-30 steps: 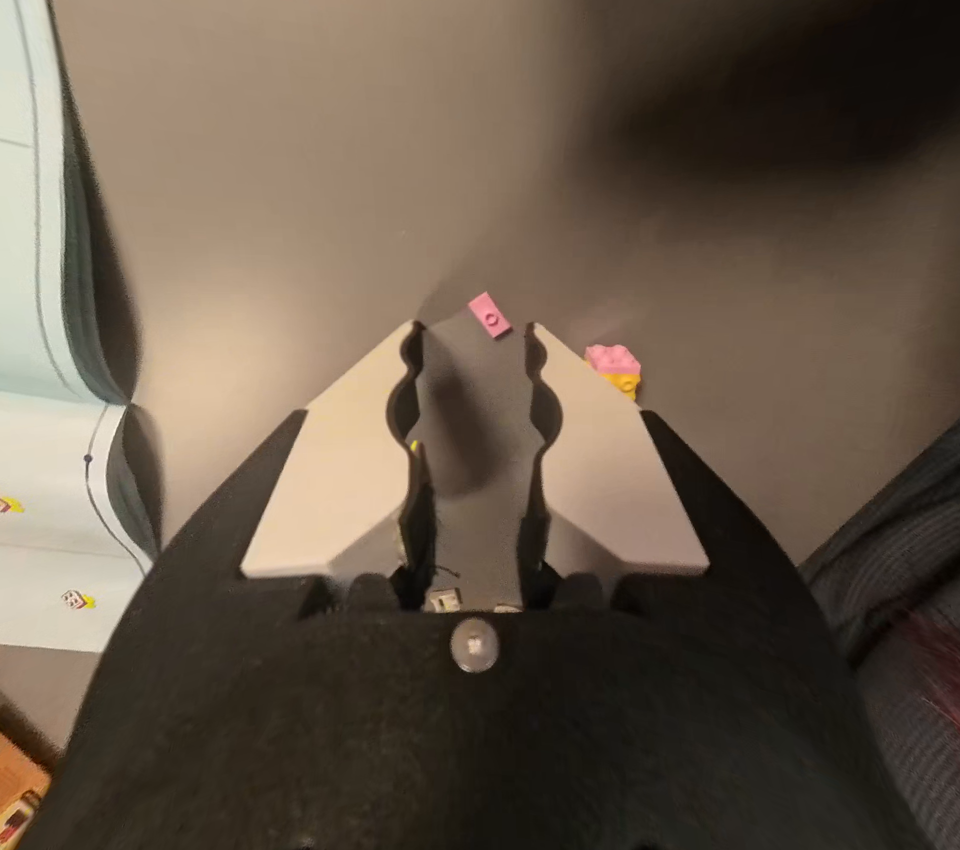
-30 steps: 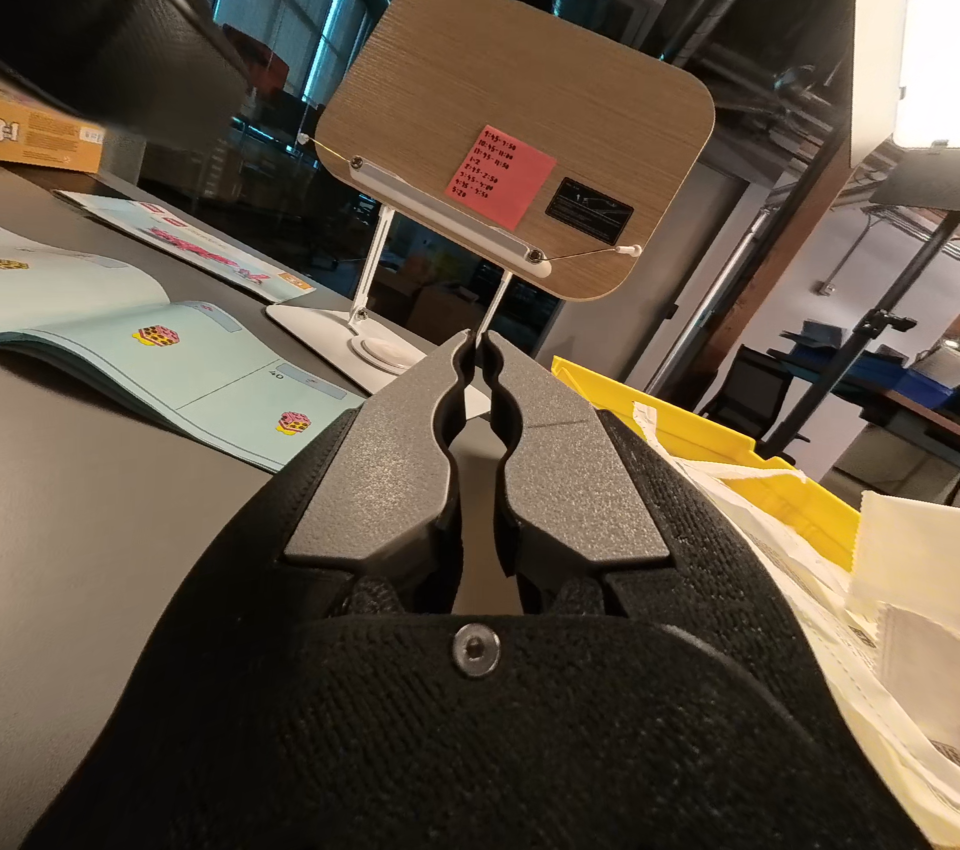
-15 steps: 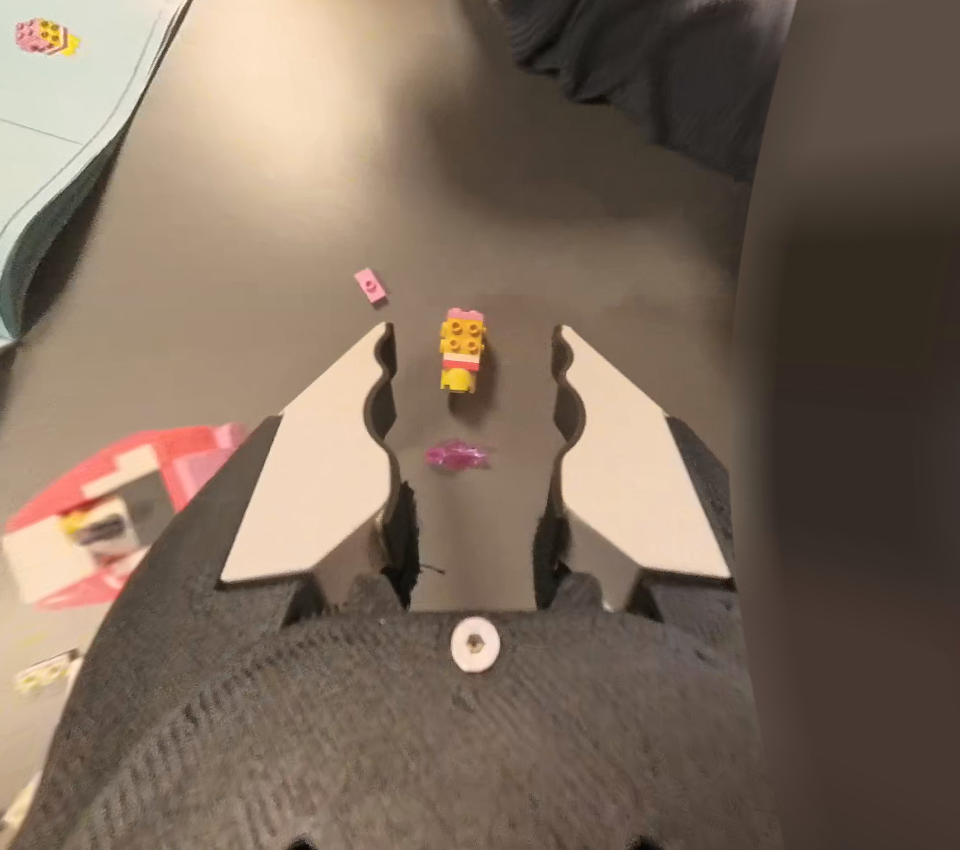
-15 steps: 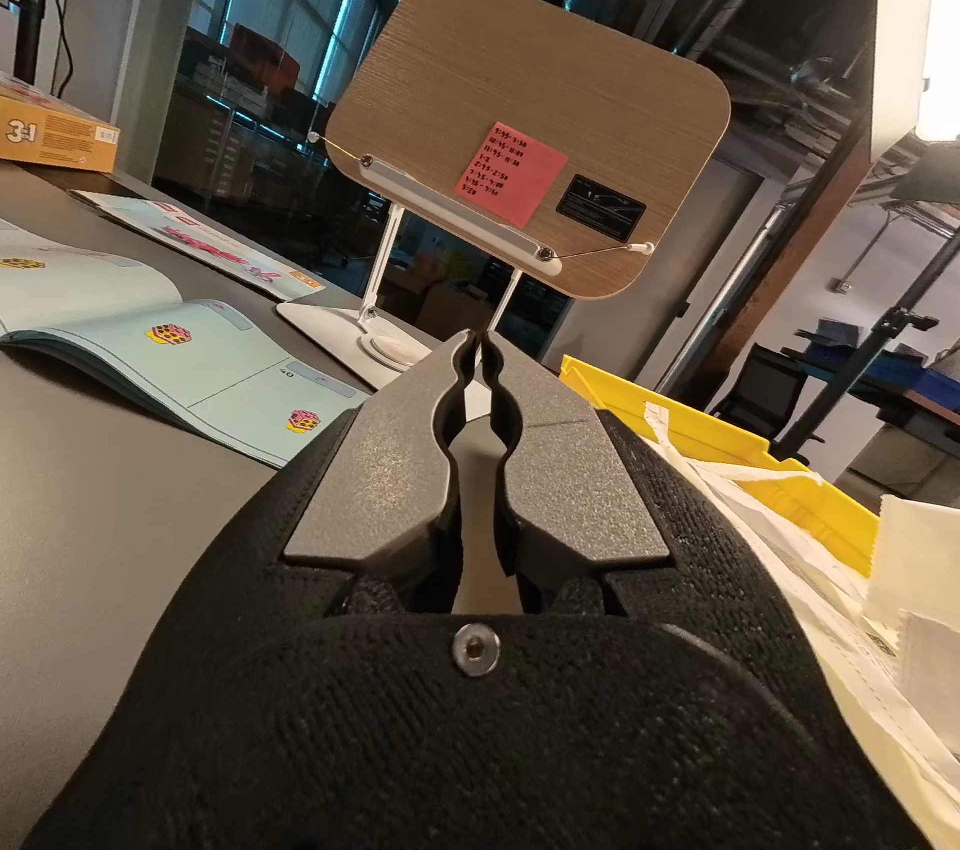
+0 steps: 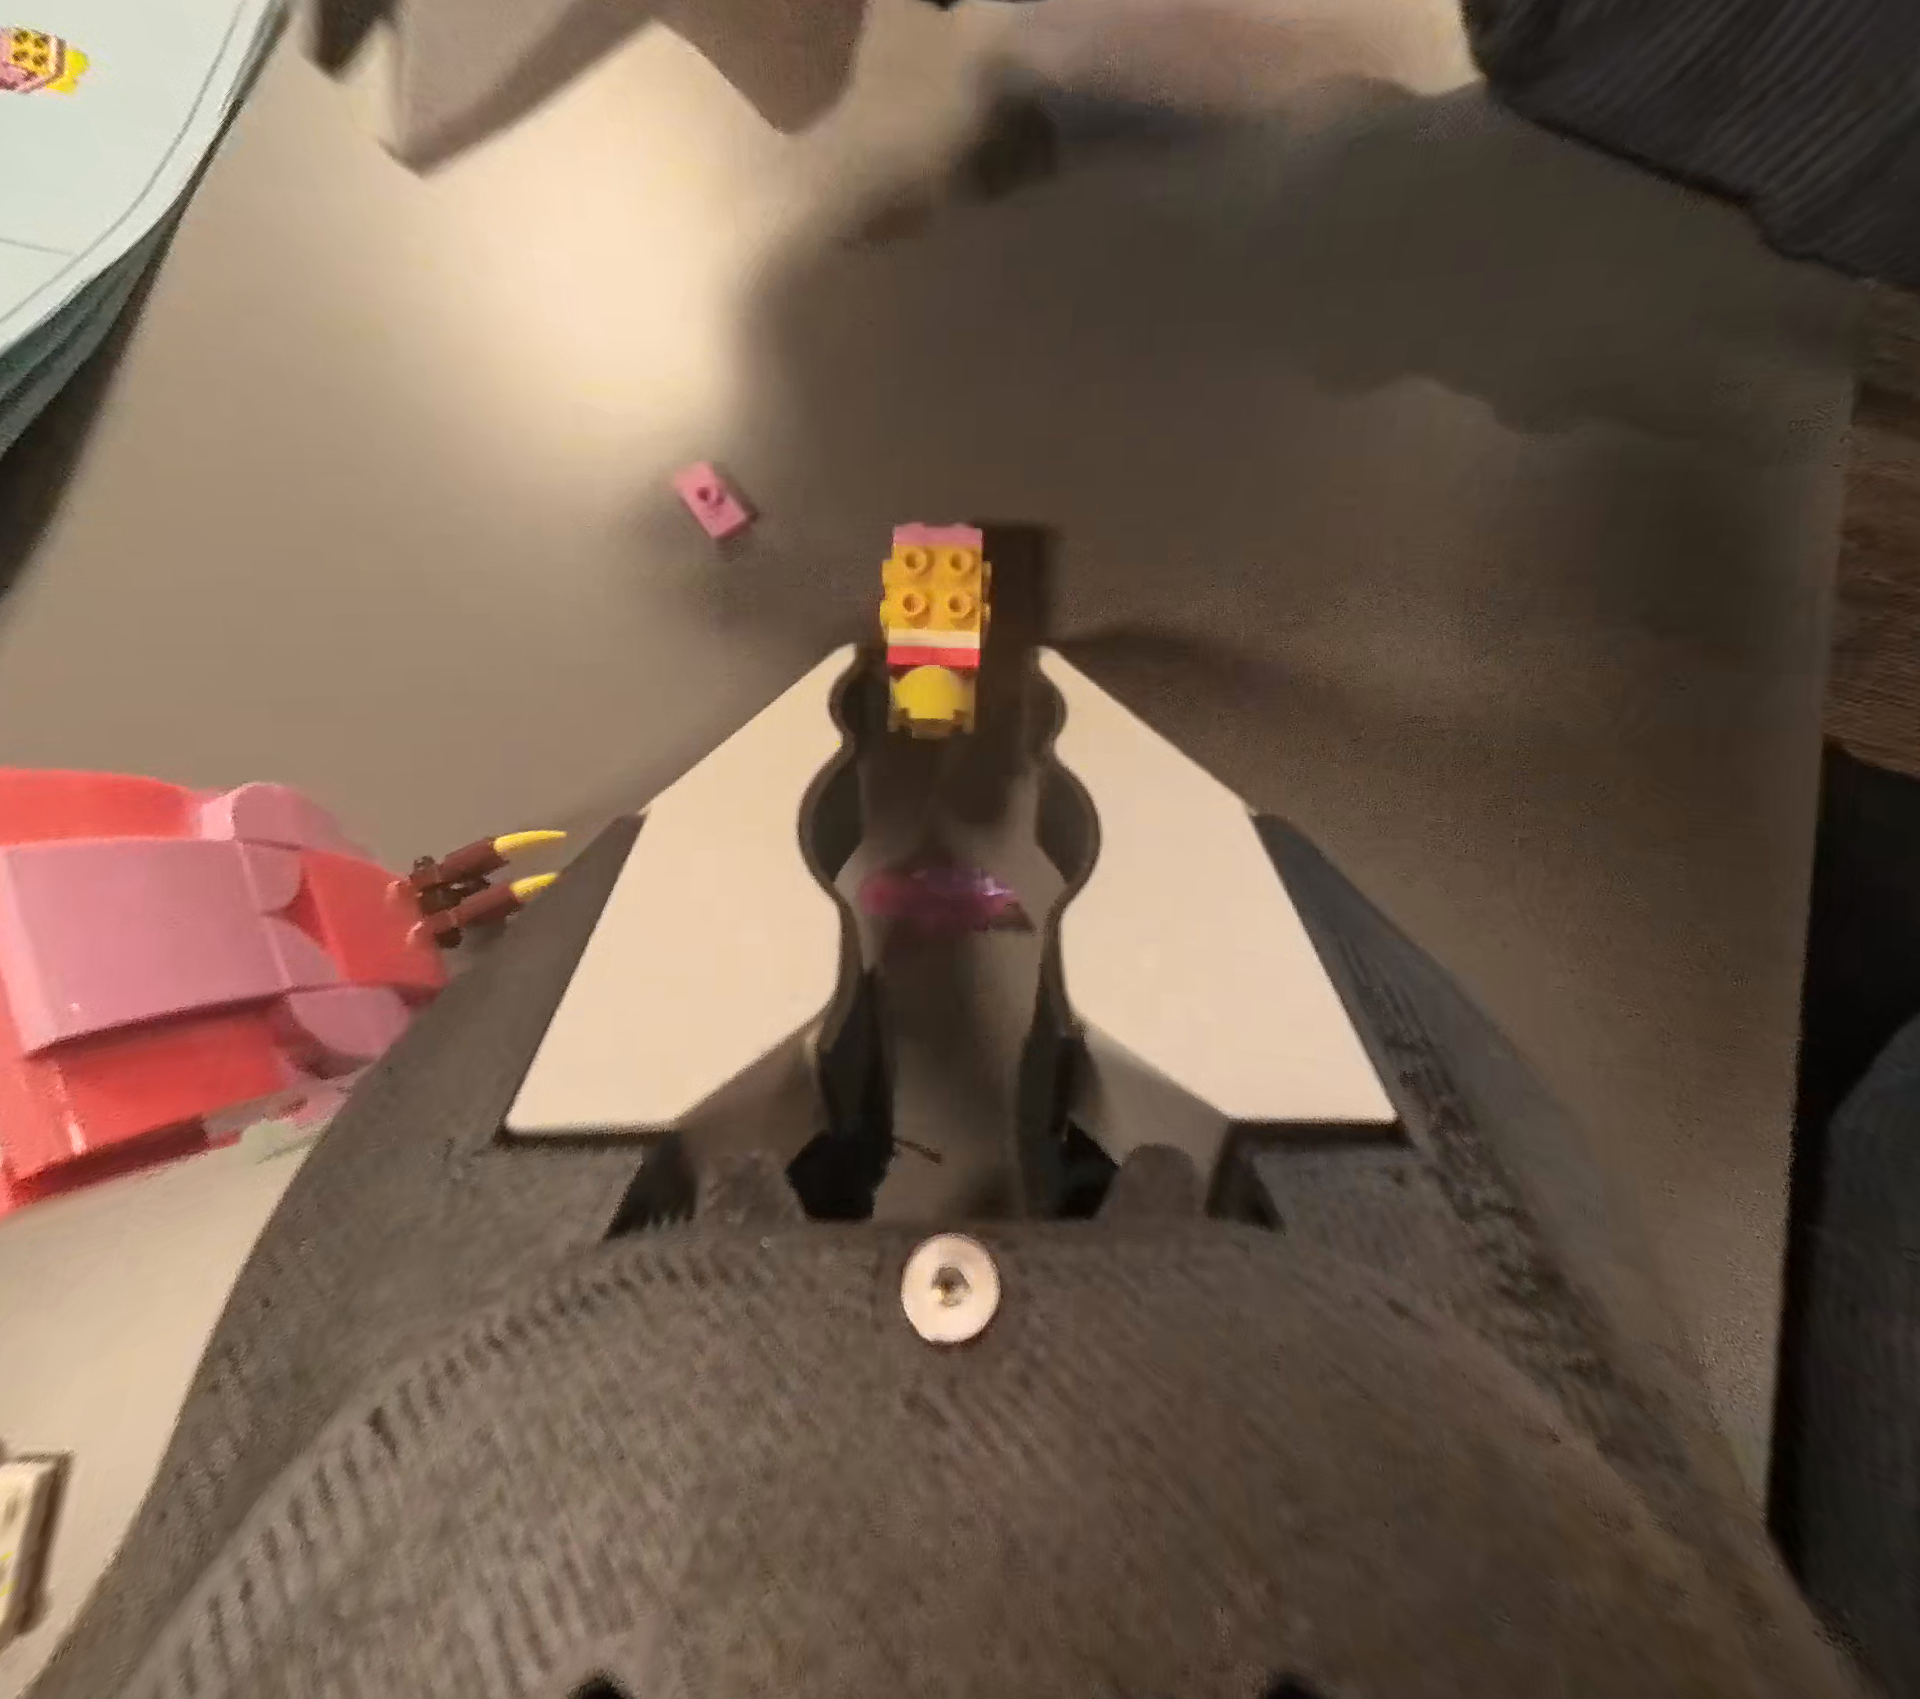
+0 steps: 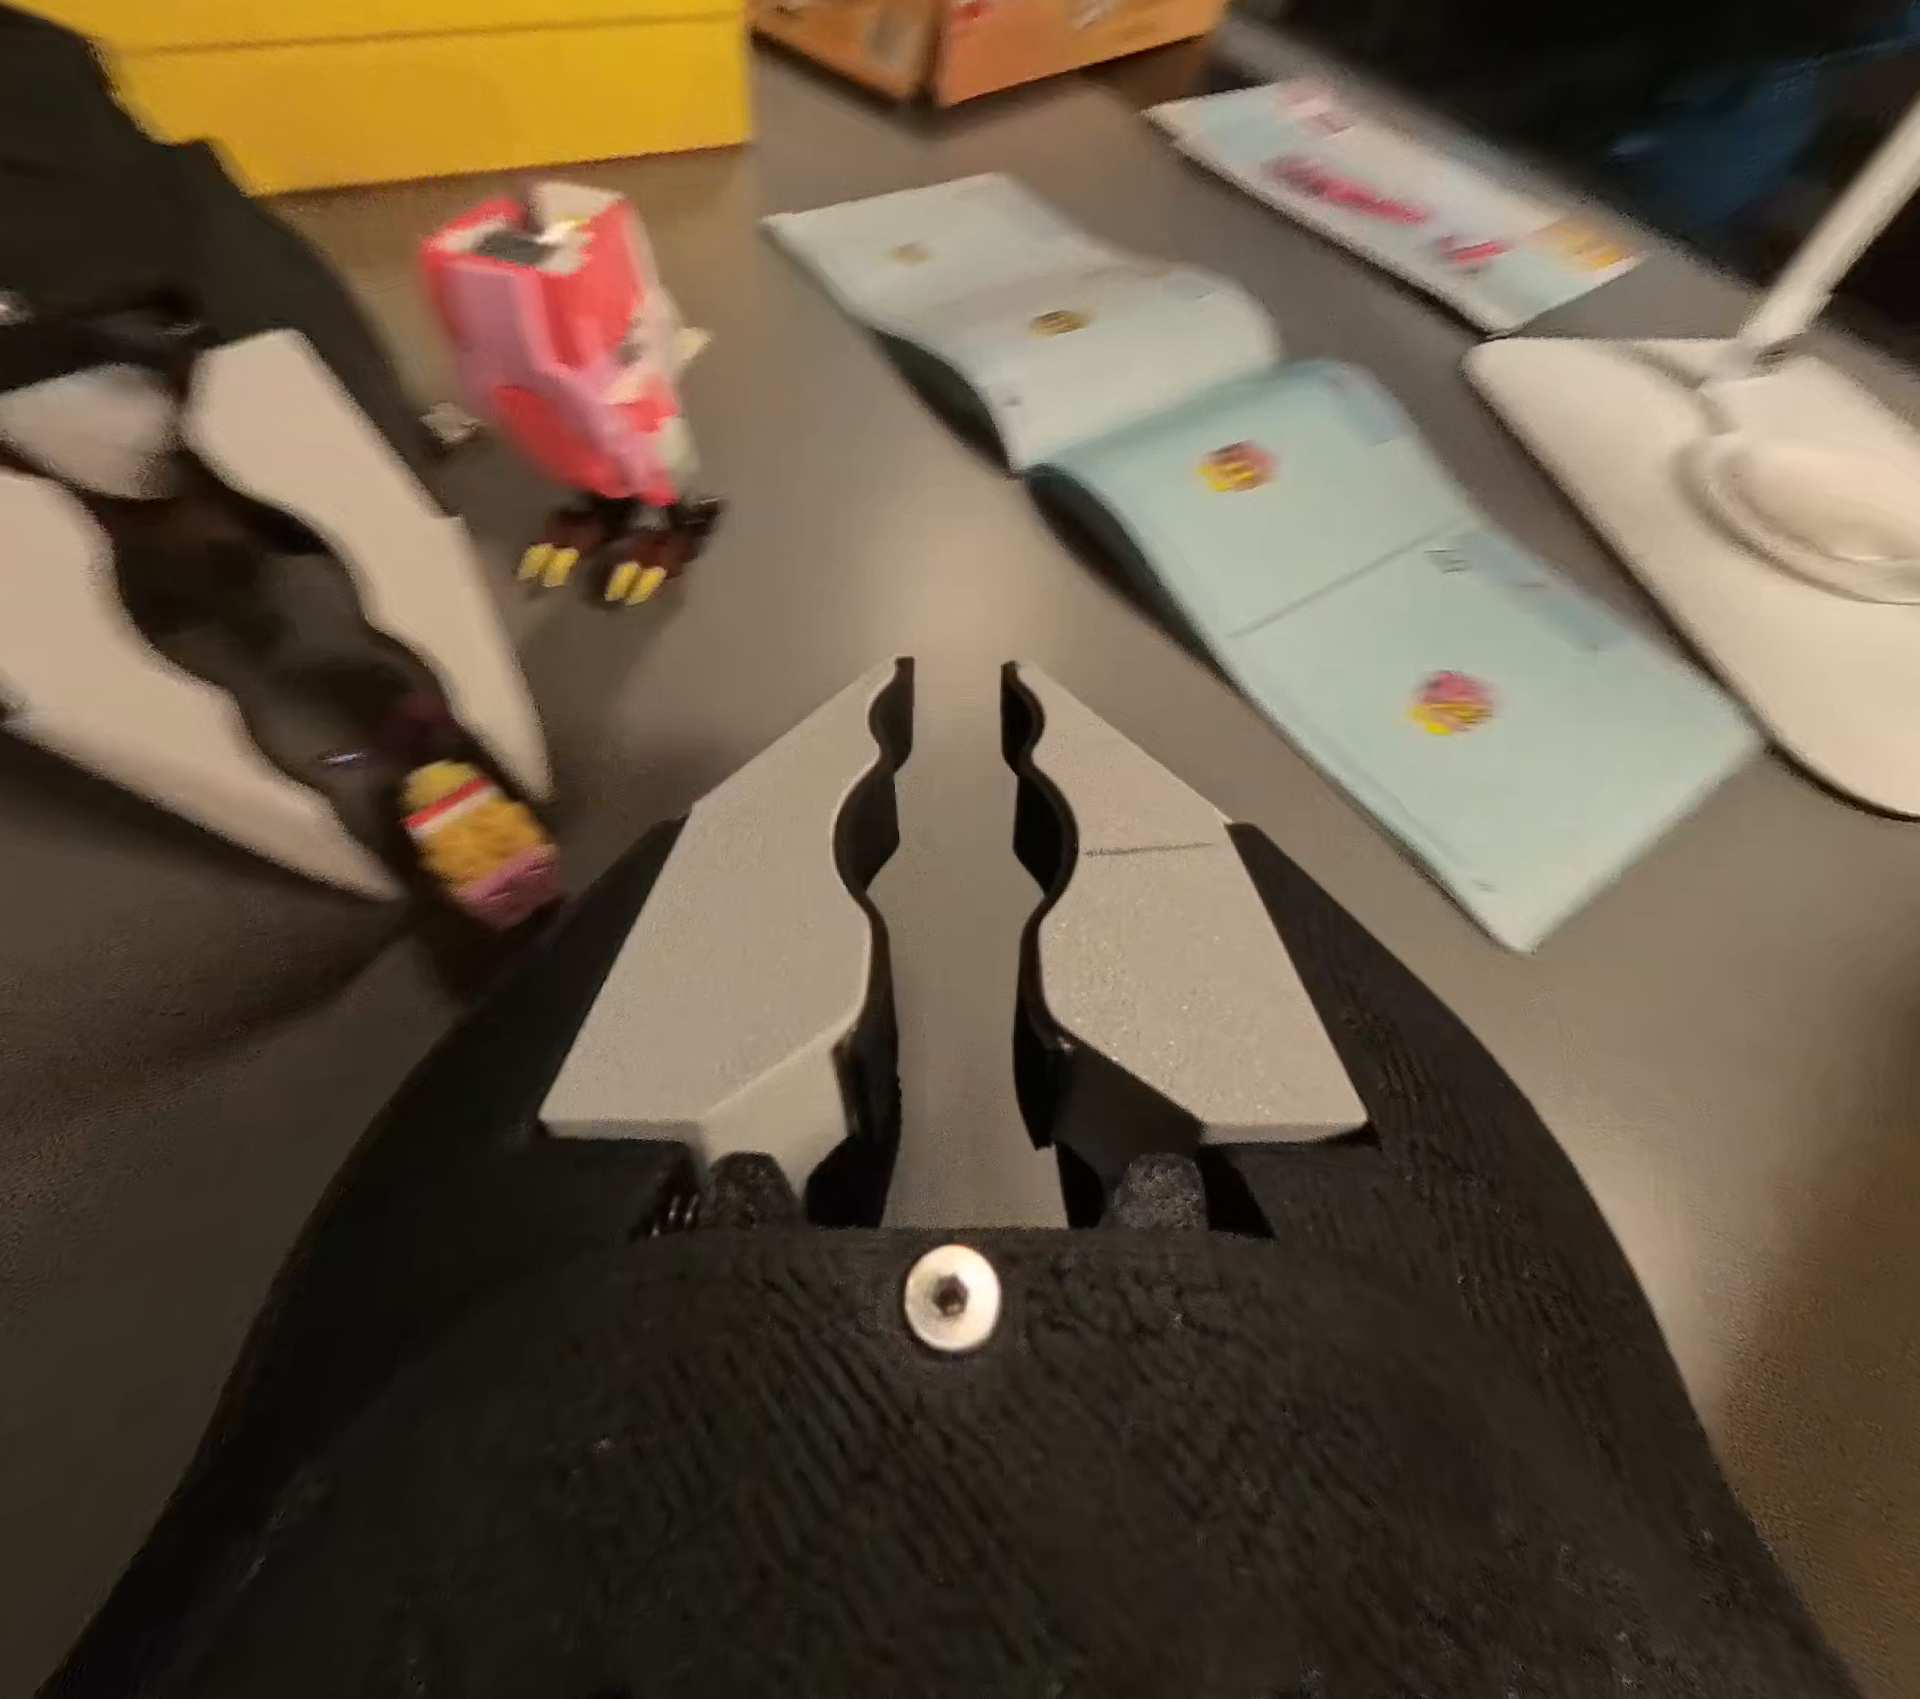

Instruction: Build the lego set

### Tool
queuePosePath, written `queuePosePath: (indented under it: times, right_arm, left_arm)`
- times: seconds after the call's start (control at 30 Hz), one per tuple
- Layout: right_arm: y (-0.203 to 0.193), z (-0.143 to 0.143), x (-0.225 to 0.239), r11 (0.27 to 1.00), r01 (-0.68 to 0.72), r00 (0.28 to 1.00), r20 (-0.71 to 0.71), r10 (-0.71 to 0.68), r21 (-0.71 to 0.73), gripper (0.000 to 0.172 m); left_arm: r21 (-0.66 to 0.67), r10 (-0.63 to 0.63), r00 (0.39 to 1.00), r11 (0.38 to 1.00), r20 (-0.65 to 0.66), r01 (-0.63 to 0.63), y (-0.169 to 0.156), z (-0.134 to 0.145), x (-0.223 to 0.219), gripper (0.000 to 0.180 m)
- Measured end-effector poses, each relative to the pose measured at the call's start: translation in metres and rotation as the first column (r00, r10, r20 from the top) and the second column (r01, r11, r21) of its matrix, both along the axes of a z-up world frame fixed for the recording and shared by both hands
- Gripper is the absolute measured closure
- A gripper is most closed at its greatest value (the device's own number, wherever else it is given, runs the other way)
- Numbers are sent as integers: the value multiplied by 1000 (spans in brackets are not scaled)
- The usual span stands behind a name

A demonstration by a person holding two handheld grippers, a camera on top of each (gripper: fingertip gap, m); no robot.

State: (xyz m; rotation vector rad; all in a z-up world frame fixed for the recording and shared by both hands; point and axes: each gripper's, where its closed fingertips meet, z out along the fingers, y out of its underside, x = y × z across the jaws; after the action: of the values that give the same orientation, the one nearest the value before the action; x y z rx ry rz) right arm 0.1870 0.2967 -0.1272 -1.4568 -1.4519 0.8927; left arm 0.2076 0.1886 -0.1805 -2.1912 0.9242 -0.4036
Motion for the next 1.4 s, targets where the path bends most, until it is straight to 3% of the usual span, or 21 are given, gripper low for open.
queuePosePath:
  times: [0.17,0.47,0.73,1.0,1.13,1.2,1.27,1.4]
  right_arm:
    - [-34,-19,-1,994,-100,978,181,107,-46,149]
    - [-53,-53,4,988,-117,910,386,148,-104,145]
    - [-50,-55,1,992,-100,911,394,123,-77,156]
    - [-50,-55,1,990,-124,908,394,143,-72,158]
    - [-71,-35,3,954,-283,912,281,299,-98,158]
    - [-92,-24,9,905,-409,878,216,426,-121,158]
    - [-108,-21,15,860,-494,835,207,510,-126,158]
    - [-116,-27,19,842,-525,803,256,539,-126,158]
  left_arm:
    - [54,-42,999,998,1,42,1,2,1,158]
    - [38,-122,992,992,-8,122,2,-2,-8,165]
    - [-17,-114,991,993,74,115,-4,-1,-9,166]
    - [-14,-126,988,992,89,128,-2,-1,-2,149]
    - [16,-139,989,990,45,138,0,-2,-1,153]
    - [24,-164,986,986,39,163,-1,-3,0,161]
    - [20,-173,984,985,45,172,-1,-3,1,161]
    - [4,-187,981,982,58,187,-3,-3,0,162]
